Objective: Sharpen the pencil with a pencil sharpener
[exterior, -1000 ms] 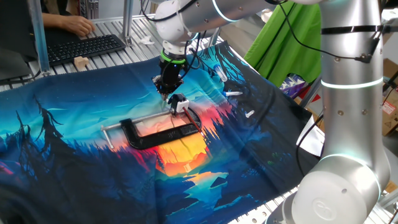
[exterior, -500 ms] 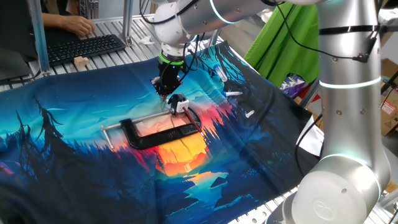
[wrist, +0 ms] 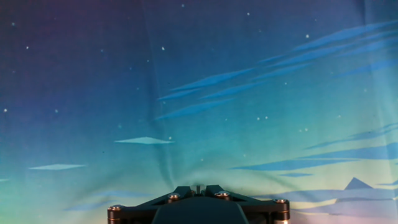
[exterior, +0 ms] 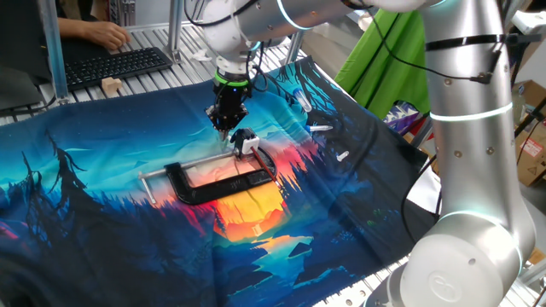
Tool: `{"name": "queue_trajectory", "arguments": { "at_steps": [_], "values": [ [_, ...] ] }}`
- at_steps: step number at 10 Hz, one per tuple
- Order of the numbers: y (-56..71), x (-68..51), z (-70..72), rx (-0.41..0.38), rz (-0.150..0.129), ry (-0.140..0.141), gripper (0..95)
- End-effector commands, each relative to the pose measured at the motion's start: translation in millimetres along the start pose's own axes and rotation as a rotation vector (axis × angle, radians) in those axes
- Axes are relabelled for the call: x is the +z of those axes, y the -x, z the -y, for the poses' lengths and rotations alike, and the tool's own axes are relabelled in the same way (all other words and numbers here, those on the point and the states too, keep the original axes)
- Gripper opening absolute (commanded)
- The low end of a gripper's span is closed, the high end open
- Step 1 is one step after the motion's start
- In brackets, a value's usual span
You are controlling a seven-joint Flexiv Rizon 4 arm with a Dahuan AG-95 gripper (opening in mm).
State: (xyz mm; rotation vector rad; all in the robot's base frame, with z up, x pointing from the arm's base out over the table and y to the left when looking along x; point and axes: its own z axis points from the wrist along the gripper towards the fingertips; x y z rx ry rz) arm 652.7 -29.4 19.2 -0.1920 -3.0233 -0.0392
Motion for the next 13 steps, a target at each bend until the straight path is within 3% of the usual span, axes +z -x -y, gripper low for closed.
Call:
{"name": "queue_trajectory", "arguments": {
  "at_steps": [1, 6, 10, 13],
  "values": [
    [-1.6, -0.2, 1.0, 0.000, -0.020, -0.007, 0.0],
    [-0.9, -0.3, 4.9, -0.008, -0.054, -0.025, 0.0],
    [0.8, 1.1, 10.9, -0.018, -0.056, -0.036, 0.0],
    [1.8, 1.4, 15.5, -0.034, -0.060, -0.063, 0.0]
  ]
}}
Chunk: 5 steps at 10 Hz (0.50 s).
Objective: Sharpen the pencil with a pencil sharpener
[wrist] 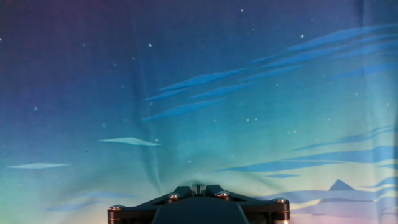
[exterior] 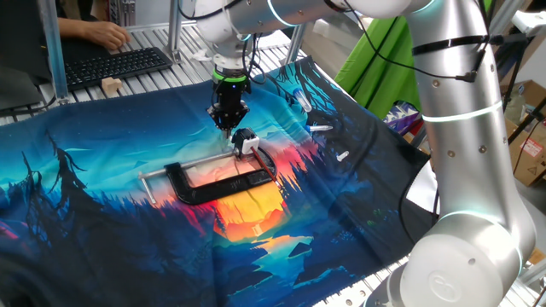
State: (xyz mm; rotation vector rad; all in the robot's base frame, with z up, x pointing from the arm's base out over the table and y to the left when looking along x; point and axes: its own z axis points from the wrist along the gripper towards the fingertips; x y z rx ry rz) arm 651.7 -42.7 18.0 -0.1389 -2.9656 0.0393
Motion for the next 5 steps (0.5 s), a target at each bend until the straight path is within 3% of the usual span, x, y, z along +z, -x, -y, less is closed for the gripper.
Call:
{"name": "queue_trajectory", "arguments": {
  "at_steps": [1, 5],
  "values": [
    [1.1, 0.4, 3.4, -0.010, -0.002, -0.015, 0.0],
    [2.3, 1.8, 11.5, -0.028, 0.001, -0.026, 0.0]
  ]
}}
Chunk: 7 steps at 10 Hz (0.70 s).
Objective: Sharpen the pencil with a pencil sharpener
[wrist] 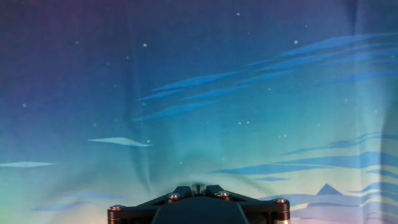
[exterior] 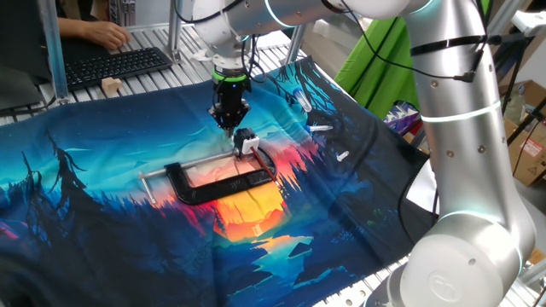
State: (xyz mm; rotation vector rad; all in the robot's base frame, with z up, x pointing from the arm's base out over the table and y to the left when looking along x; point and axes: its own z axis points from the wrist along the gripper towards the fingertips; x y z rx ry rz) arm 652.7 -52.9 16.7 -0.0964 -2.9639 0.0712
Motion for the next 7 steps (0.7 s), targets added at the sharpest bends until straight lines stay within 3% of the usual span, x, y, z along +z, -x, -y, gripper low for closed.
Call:
{"name": "queue_trajectory", "arguments": {
  "at_steps": [1, 7],
  "values": [
    [0.1, 0.8, 3.0, -0.006, 0.003, -0.004, 0.0],
    [-1.2, -1.2, 10.7, -0.032, 0.000, -0.035, 0.0]
  ]
}}
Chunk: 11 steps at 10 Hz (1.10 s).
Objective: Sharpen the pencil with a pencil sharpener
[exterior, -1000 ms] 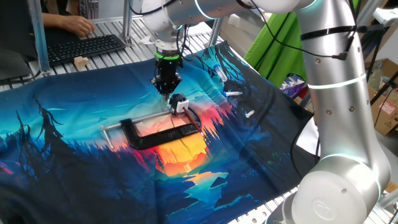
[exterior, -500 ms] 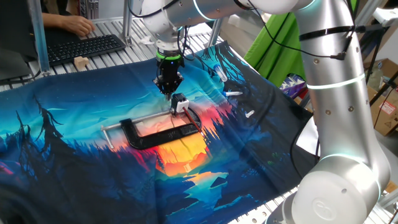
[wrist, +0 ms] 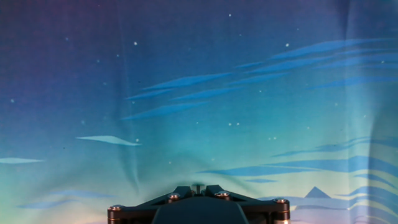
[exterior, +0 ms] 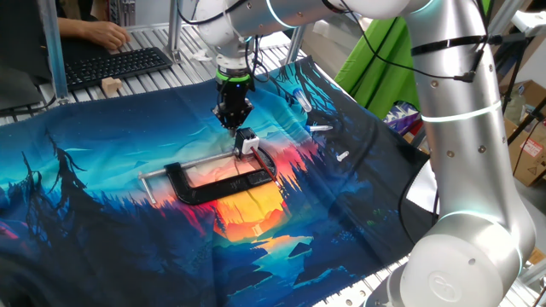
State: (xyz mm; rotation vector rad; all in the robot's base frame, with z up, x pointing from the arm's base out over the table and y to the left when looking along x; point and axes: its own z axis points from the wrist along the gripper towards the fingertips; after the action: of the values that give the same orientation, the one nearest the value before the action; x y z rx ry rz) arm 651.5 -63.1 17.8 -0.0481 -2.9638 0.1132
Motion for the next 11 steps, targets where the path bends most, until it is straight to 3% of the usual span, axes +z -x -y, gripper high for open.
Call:
{"name": "queue_trajectory", "arguments": {
  "at_steps": [1, 11],
  "values": [
    [-1.1, -1.6, 1.4, -0.006, -0.002, -0.007, 0.0],
    [-0.8, -3.1, 5.8, -0.013, -0.019, -0.011, 0.0]
  ]
}}
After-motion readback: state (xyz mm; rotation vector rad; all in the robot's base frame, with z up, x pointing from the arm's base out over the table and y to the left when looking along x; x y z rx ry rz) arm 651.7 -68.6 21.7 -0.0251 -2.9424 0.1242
